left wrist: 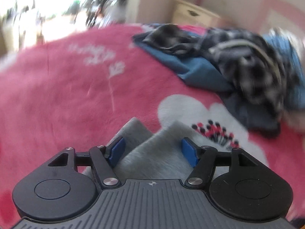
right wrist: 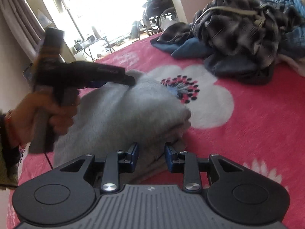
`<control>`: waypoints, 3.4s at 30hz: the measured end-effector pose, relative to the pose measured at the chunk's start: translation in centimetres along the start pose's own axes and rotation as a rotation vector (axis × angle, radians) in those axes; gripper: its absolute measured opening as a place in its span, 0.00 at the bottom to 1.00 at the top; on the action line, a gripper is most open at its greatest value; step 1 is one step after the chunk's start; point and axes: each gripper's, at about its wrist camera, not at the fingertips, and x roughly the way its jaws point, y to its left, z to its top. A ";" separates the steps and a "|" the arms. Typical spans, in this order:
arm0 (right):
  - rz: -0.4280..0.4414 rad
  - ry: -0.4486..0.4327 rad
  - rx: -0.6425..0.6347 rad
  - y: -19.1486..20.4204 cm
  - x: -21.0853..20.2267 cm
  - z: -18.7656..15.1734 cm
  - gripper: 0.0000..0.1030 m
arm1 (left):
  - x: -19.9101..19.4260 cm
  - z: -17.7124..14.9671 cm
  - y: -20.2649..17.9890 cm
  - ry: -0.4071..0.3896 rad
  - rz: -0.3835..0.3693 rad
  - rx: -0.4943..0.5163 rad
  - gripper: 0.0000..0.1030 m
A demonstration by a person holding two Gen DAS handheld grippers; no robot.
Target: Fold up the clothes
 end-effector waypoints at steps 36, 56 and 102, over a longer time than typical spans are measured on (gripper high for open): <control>-0.139 0.148 0.003 3.5 -5.5 -4.4 0.77 | -20.8 -13.7 -2.9 -0.005 0.208 -0.043 0.87; -0.171 0.151 -0.041 4.7 -5.1 -4.6 0.91 | -22.4 -14.6 -3.2 -0.041 0.229 -0.071 1.00; -0.308 0.170 -0.191 8.4 -5.9 -3.8 0.97 | -21.6 -15.3 -1.8 0.000 0.251 -0.119 1.00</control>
